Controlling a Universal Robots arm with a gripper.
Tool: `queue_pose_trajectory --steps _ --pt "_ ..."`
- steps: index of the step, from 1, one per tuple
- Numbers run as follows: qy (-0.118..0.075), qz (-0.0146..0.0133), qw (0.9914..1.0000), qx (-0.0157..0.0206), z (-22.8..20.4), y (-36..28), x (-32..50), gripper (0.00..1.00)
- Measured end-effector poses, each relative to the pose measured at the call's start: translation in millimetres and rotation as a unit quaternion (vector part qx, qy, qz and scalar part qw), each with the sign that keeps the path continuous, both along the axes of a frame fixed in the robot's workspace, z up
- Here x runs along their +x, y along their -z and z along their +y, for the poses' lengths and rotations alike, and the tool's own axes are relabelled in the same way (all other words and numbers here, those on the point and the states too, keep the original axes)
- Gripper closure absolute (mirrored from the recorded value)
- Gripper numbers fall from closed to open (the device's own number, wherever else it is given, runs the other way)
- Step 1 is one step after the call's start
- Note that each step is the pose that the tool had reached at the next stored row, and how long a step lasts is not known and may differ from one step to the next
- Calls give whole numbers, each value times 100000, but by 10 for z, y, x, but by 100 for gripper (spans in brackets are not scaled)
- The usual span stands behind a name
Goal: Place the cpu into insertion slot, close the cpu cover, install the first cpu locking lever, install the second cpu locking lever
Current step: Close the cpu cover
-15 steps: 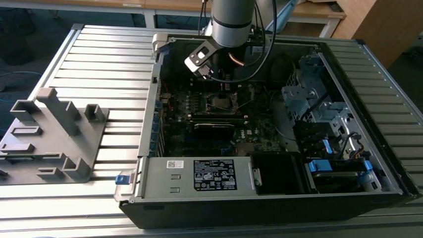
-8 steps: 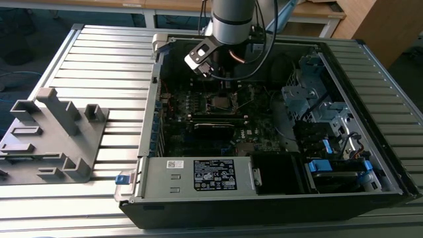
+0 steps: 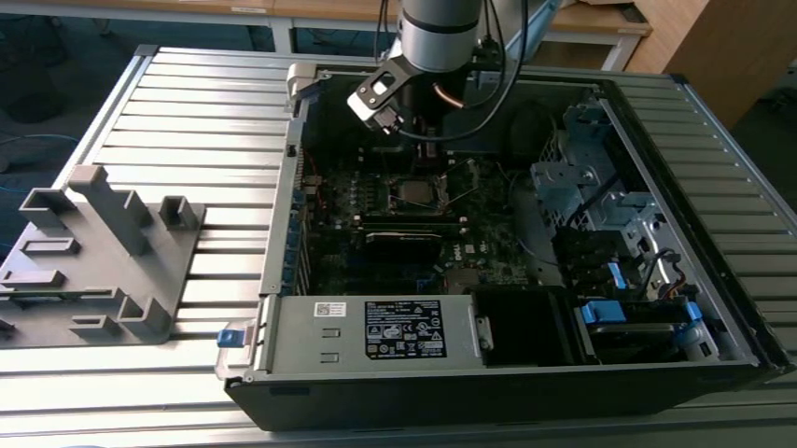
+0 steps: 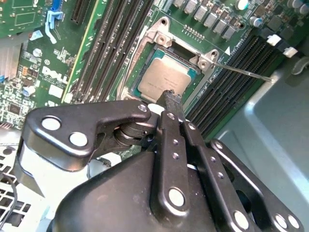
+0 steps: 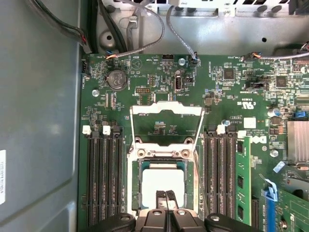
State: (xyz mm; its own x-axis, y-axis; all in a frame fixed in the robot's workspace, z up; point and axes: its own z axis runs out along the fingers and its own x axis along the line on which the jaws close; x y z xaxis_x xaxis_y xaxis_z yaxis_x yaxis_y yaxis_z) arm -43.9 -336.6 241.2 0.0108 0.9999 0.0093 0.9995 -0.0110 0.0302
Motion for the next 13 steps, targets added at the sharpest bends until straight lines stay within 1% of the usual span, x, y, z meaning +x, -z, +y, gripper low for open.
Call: queue_pose_trajectory --steps 8,13 --pt "0 1 100000 -1 0 -108 0 89" --pt "-1 0 100000 0 0 -116 0 89"
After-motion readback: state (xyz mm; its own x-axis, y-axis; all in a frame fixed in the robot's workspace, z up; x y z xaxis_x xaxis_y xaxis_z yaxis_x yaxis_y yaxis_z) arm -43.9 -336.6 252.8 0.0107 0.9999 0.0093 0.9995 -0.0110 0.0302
